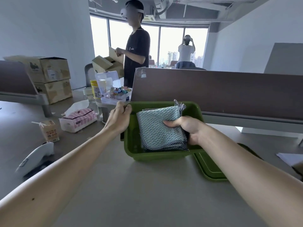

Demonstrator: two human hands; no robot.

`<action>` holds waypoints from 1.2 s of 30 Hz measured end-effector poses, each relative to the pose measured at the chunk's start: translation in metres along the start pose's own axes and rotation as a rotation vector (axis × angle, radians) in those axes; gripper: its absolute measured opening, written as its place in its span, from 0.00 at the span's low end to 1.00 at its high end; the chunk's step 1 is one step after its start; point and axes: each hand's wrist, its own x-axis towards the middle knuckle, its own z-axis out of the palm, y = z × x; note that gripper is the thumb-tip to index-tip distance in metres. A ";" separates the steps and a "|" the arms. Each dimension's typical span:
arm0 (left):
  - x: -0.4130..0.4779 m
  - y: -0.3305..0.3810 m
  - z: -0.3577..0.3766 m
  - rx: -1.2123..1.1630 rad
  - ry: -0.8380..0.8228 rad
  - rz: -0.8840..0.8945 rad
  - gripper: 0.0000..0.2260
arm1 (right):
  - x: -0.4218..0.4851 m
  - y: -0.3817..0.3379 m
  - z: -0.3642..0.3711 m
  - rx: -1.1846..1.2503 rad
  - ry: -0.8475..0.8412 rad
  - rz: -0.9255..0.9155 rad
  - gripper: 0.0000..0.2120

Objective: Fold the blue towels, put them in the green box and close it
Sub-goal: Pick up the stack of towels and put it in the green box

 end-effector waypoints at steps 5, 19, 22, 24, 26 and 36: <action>-0.025 0.005 -0.002 -0.046 0.005 0.133 0.14 | -0.006 0.018 0.004 0.006 0.053 0.034 0.13; -0.048 0.005 0.002 -0.078 0.020 0.271 0.11 | 0.018 0.046 0.017 0.002 0.129 0.134 0.07; -0.050 0.007 0.001 -0.075 0.007 0.276 0.11 | 0.021 0.048 0.011 -0.026 0.180 0.122 0.09; -0.052 0.008 0.002 -0.081 -0.009 0.278 0.11 | 0.021 0.051 0.008 -0.031 0.214 0.122 0.10; -0.053 0.009 0.003 -0.084 -0.012 0.280 0.10 | 0.021 0.053 0.009 -0.047 0.219 0.115 0.09; -0.049 0.011 0.005 -0.052 0.009 0.234 0.12 | 0.027 0.055 0.012 -0.812 0.350 -0.020 0.31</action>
